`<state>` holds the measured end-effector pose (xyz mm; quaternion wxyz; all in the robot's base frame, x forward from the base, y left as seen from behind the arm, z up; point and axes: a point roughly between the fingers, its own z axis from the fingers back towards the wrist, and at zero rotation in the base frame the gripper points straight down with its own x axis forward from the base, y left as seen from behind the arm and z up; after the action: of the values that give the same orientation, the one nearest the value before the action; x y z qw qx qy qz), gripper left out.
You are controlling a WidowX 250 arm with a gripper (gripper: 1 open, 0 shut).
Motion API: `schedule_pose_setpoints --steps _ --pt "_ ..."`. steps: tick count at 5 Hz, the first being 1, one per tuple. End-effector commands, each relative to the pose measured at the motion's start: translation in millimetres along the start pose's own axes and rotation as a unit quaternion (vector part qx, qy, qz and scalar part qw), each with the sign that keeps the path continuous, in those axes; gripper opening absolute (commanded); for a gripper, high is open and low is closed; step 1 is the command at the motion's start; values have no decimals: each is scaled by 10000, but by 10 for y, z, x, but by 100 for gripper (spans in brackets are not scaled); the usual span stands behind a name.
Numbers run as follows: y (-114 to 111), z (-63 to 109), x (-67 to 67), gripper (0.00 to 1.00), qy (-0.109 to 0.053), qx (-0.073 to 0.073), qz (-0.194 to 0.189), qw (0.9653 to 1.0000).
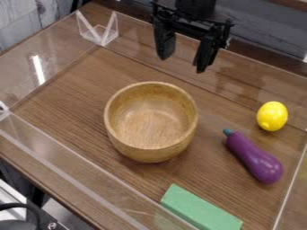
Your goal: Put the purple eggplant in the brown bowl
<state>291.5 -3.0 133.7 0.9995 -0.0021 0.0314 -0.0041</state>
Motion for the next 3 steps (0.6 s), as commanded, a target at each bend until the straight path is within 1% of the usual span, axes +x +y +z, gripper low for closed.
schedule_pose_setpoints --steps 1,2,3 --pt "-97 -60 -26 100 58 -23 -58 10000" --pt "-315 -135 -80 100 6 -100 -387 9992" --pt "-573 -180 -108 100 -124 -184 -505 9985"
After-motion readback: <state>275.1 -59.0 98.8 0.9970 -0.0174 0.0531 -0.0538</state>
